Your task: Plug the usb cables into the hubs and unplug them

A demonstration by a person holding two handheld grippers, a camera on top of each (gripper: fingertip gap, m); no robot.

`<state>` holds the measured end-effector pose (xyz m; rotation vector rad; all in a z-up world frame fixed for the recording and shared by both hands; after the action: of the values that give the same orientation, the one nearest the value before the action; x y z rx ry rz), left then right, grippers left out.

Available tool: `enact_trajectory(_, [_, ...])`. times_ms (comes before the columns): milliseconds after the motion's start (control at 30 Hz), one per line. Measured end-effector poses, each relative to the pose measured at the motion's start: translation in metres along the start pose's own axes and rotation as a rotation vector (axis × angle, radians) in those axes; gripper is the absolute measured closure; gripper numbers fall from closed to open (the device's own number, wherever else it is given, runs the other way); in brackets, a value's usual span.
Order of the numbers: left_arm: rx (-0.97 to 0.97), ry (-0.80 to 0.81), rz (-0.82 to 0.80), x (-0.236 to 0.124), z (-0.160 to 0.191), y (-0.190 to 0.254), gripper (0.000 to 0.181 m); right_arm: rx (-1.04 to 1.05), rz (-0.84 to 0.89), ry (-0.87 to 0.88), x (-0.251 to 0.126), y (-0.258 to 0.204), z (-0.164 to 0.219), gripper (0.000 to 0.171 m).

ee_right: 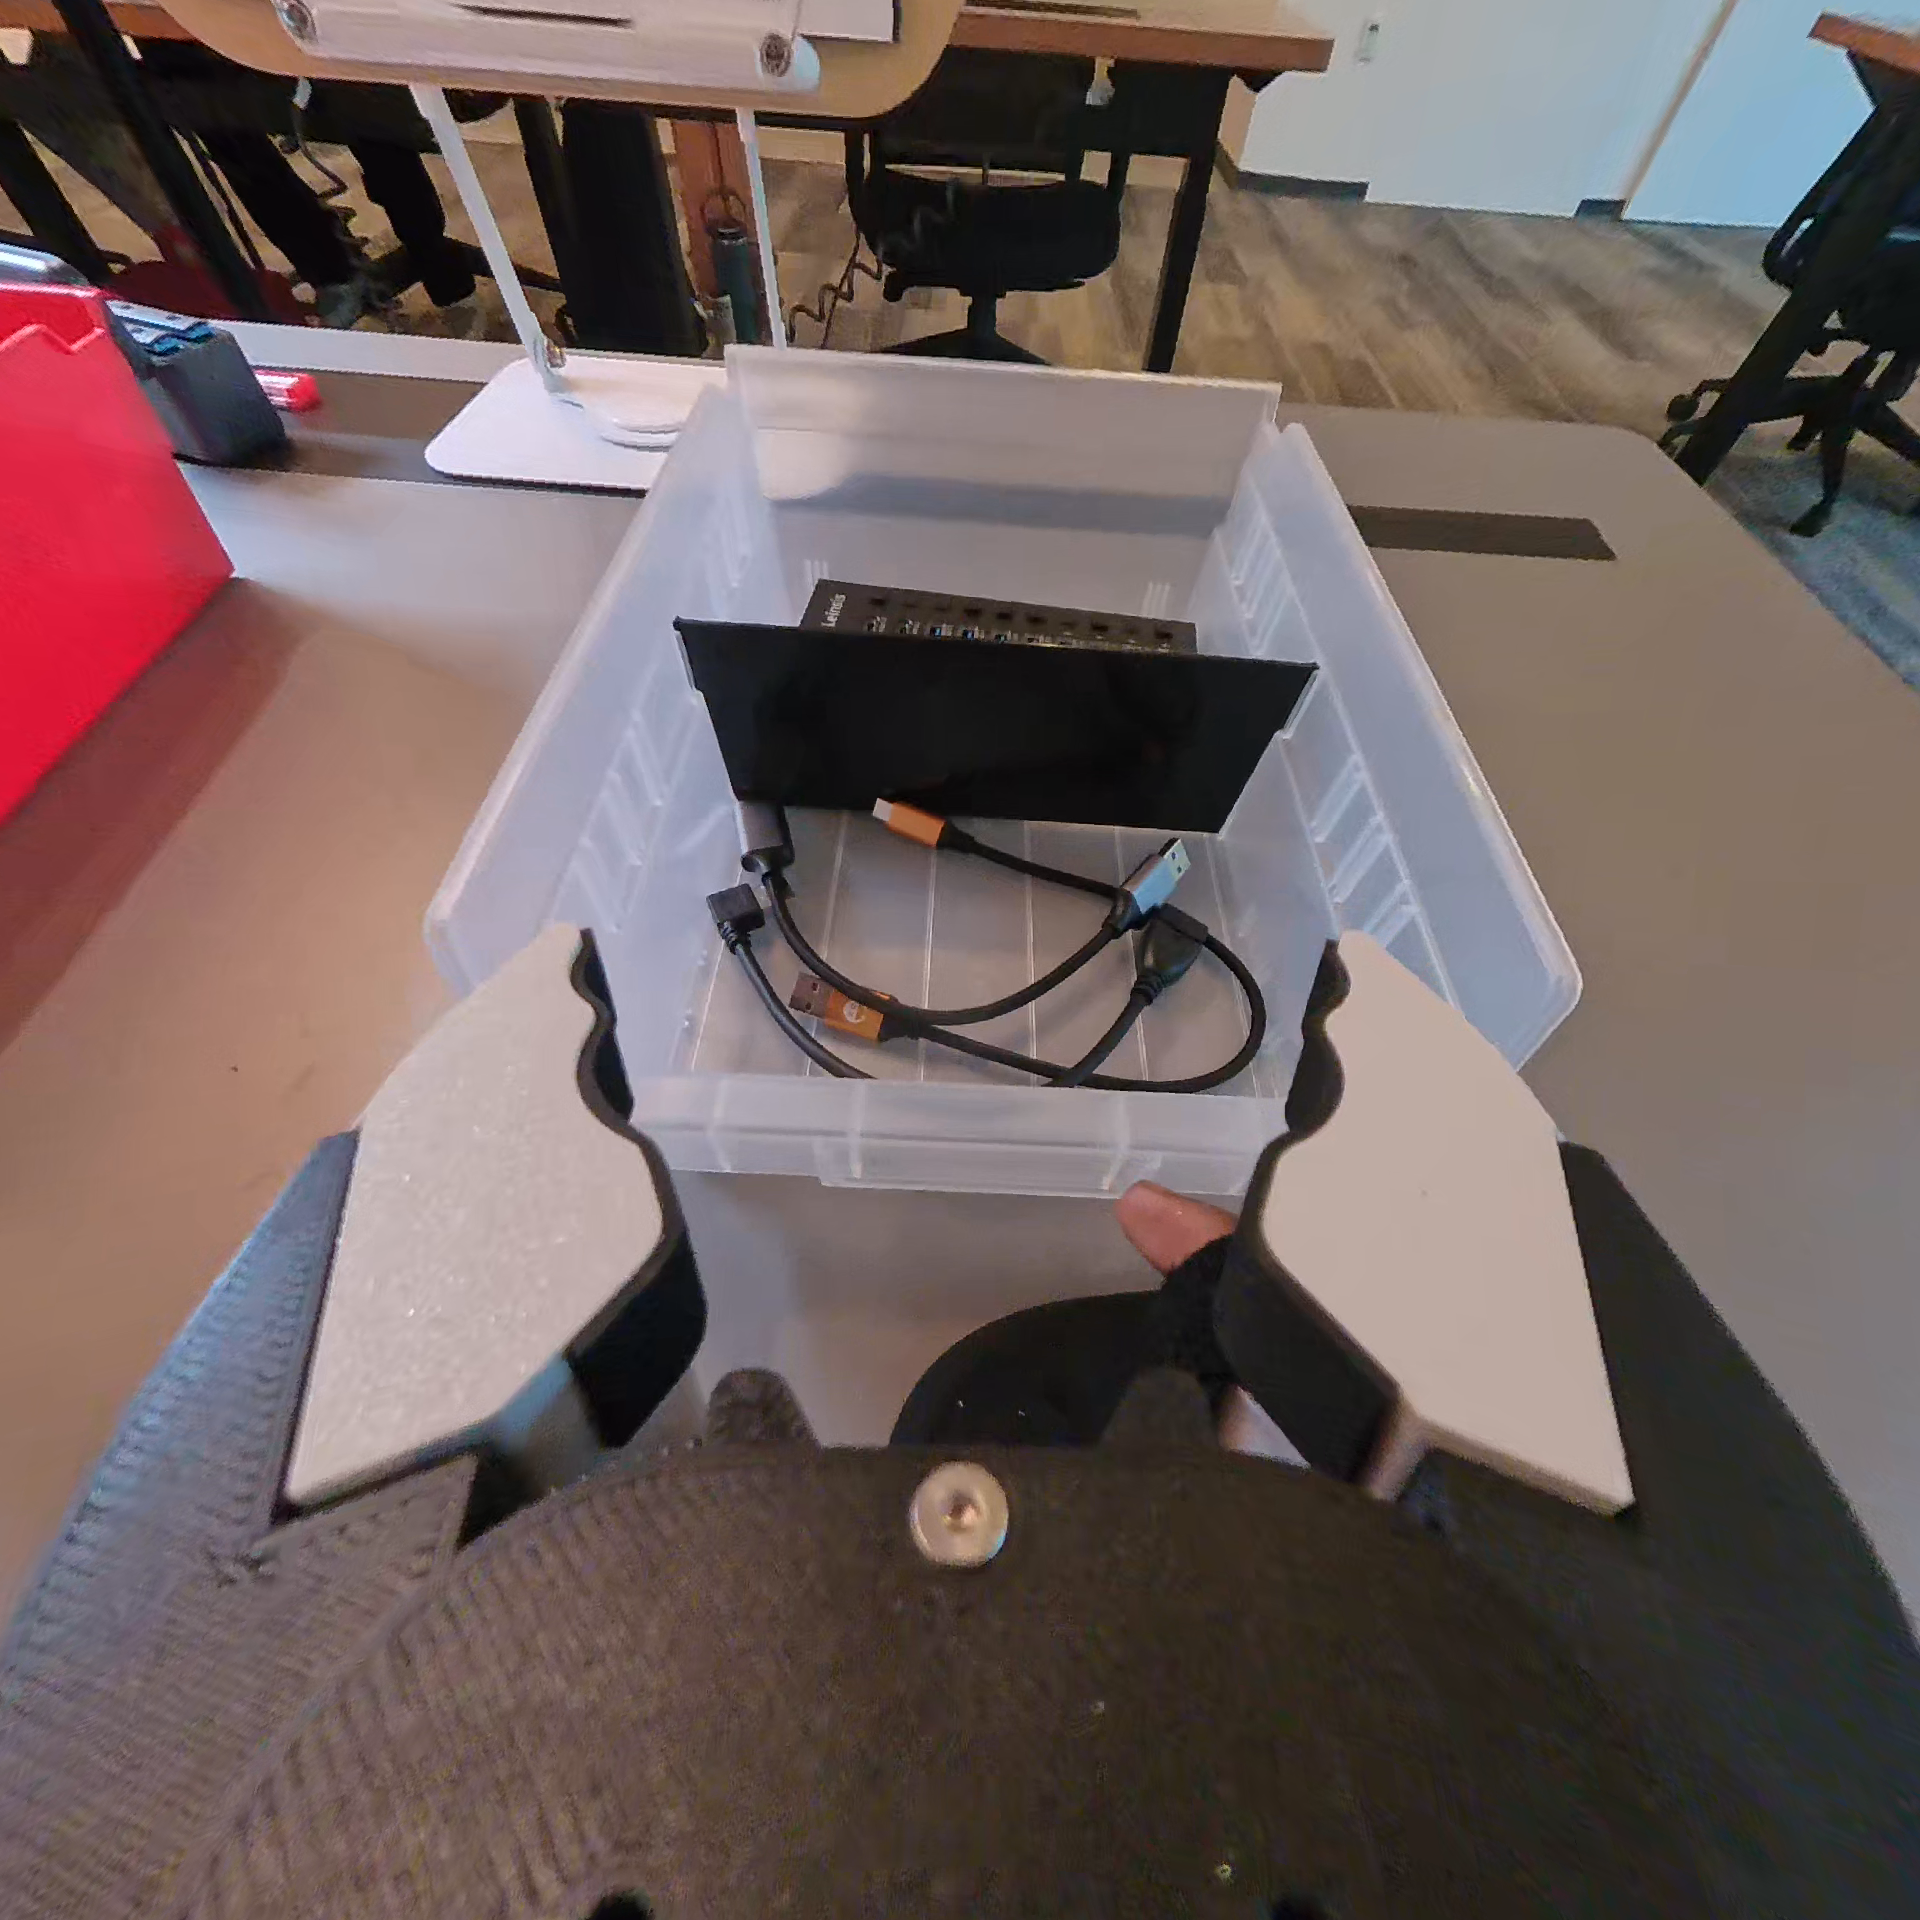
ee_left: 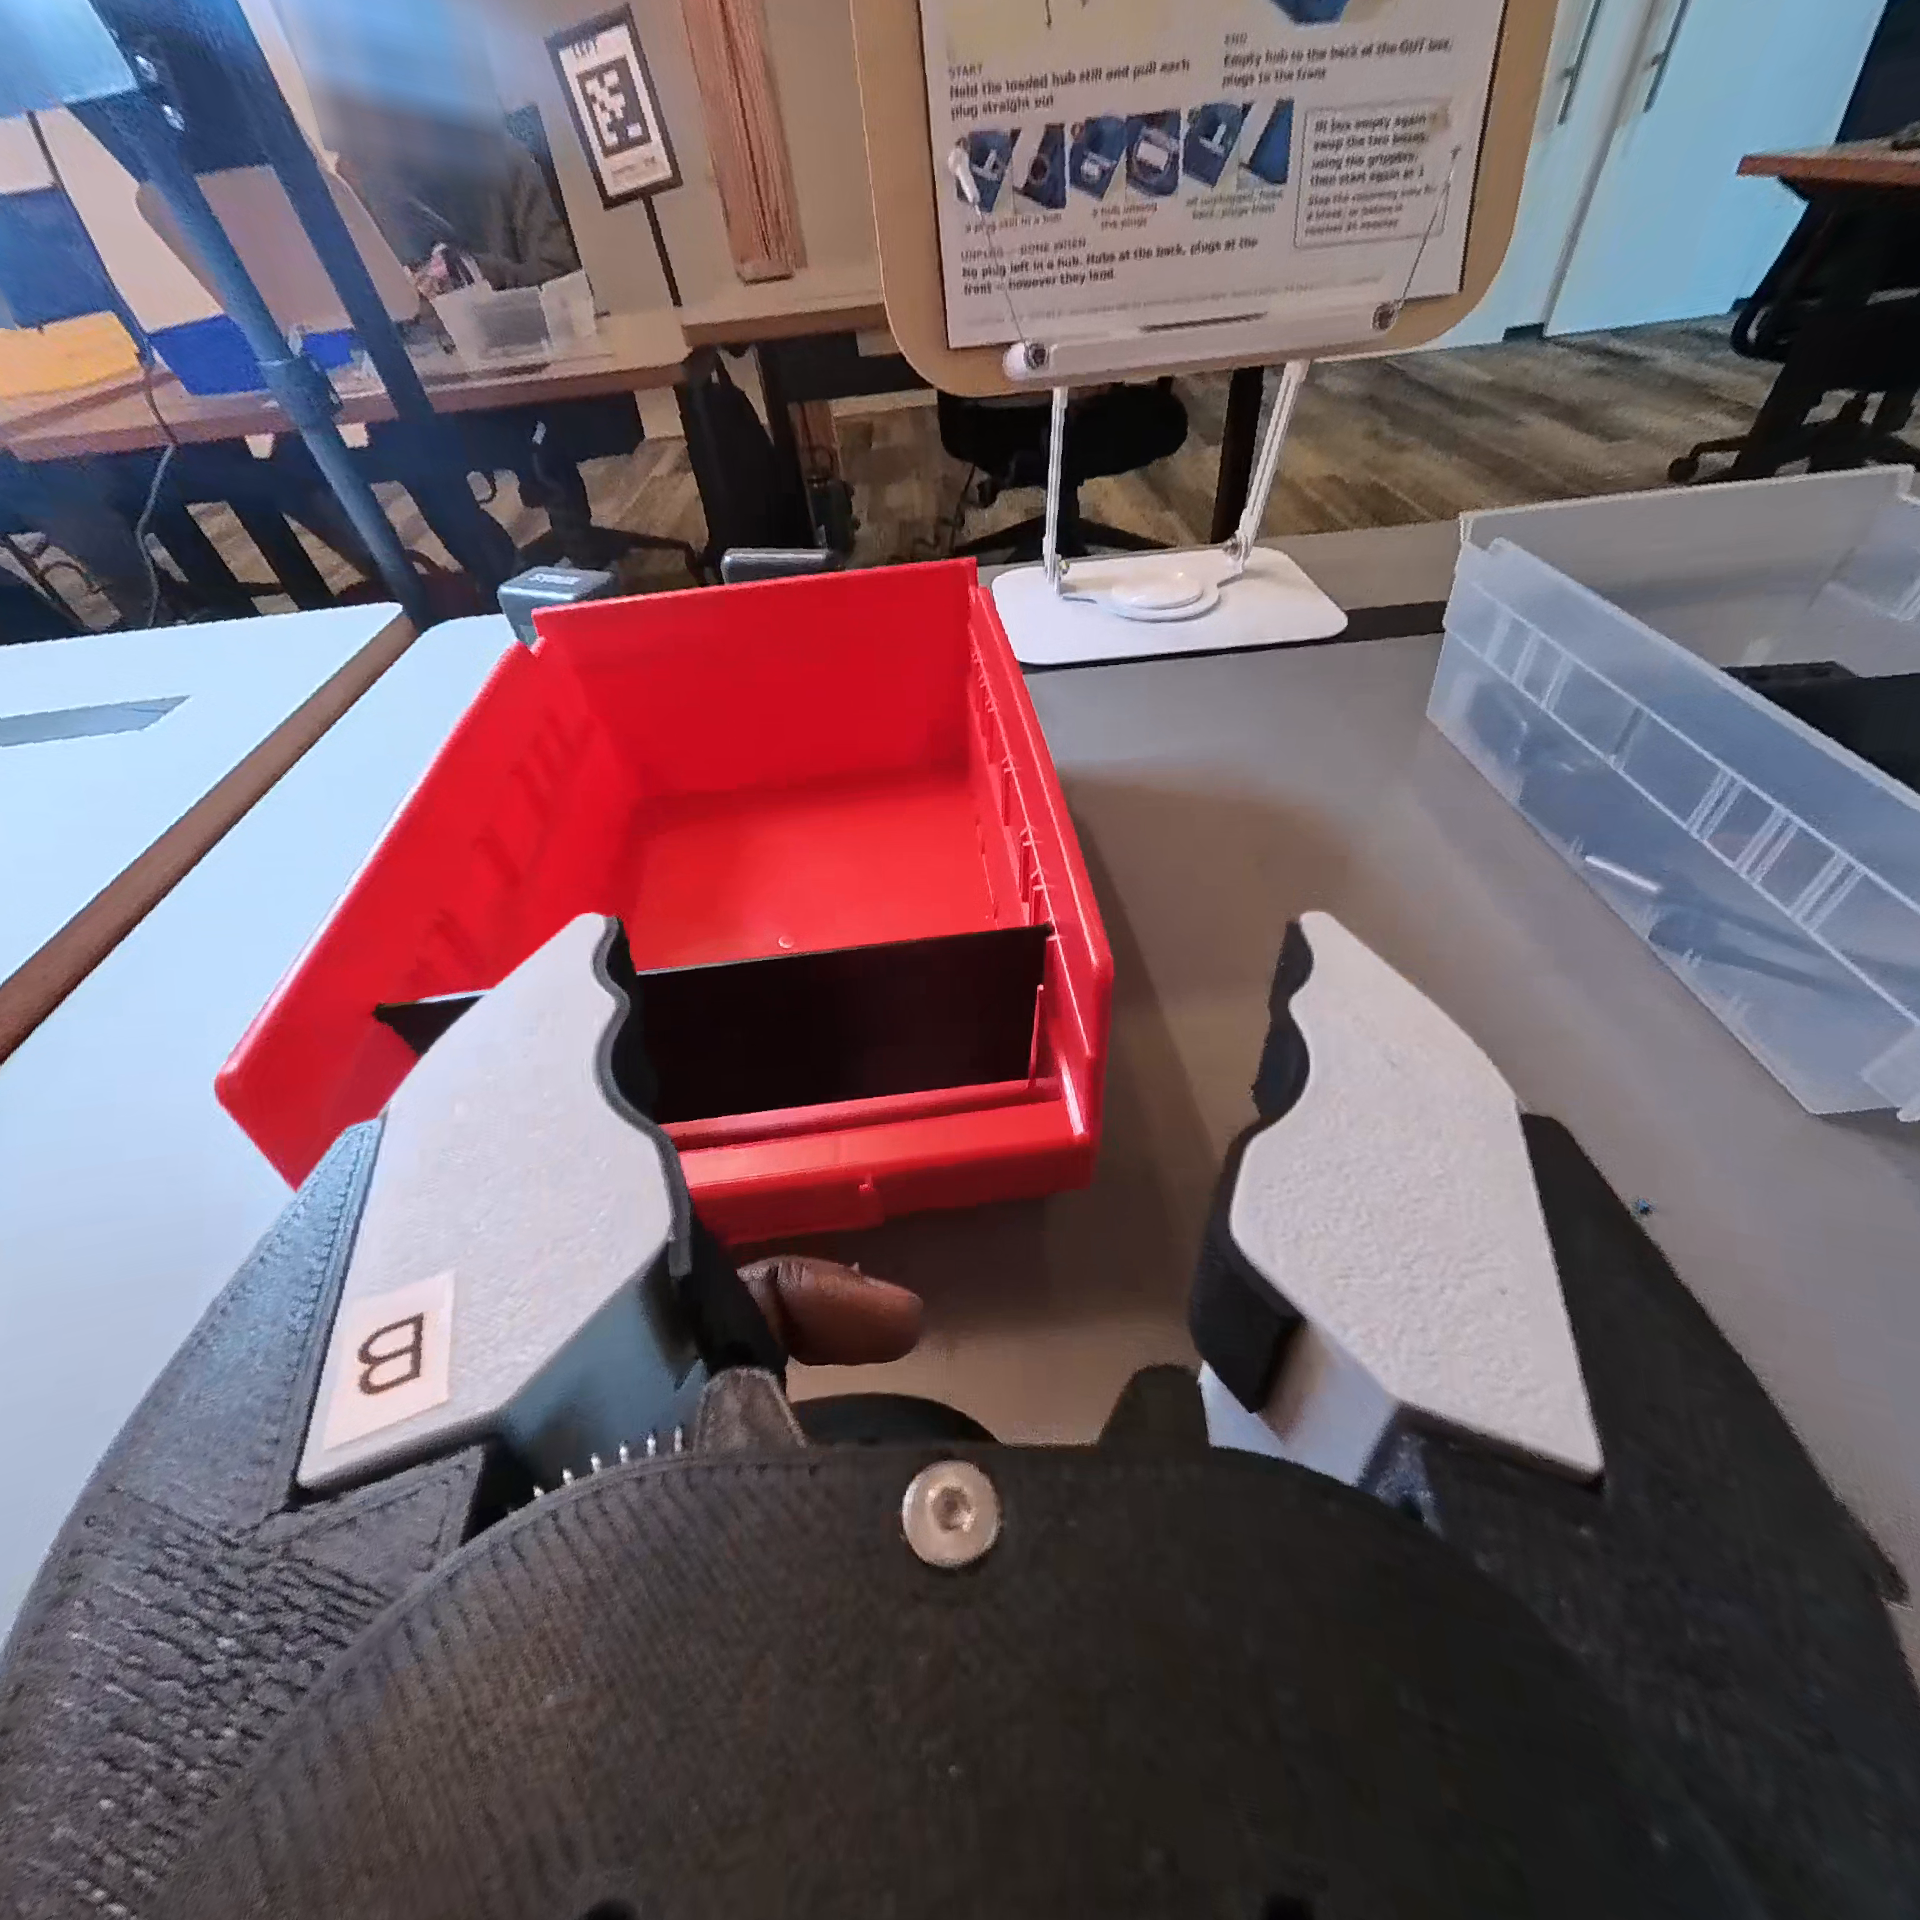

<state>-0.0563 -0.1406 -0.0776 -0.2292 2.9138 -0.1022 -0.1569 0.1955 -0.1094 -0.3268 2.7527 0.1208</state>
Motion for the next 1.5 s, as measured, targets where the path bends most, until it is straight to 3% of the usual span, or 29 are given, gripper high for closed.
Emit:
enact_trajectory(667, [0.058,-0.030,0.011,0.007,0.009,0.010,0.062,-0.029,-0.028,0.024,-0.006,-0.014,-0.007,0.047])
enact_trajectory(733, [0.079,-0.038,0.003,0.008,0.011,0.012,0.065,0.015,-0.162,0.075,-0.015,-0.030,-0.013,0.052])
enact_trajectory(833, [0.149,-0.036,-0.065,0.012,0.016,0.013,0.089,0.124,-0.592,0.190,-0.049,-0.082,-0.025,0.062])
enact_trajectory(933, [0.228,-0.060,-0.132,0.015,0.022,0.016,0.089,0.149,-0.963,0.226,-0.092,-0.146,-0.026,0.063])
enact_trajectory(1000, [0.247,-0.073,-0.134,0.015,0.027,0.019,0.089,0.073,-1.104,0.206,-0.113,-0.185,-0.018,0.068])
enact_trajectory(1167, [0.303,-0.068,-0.156,0.016,0.031,0.028,0.089,-0.105,-1.104,0.190,-0.122,-0.227,-0.007,0.075])
enact_trajectory(1500, [0.366,-0.025,-0.231,0.018,0.031,0.029,0.088,-0.218,-0.984,0.178,-0.115,-0.227,-0.003,0.071])
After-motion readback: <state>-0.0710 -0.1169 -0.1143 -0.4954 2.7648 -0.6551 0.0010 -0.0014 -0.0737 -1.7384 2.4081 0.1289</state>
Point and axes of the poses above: each gripper's, where its closed fingertips meet, x out along the fingers, z out of its underside, y = z × x across the jaws, the point moved 7 cm from there along -x, back along the fingers
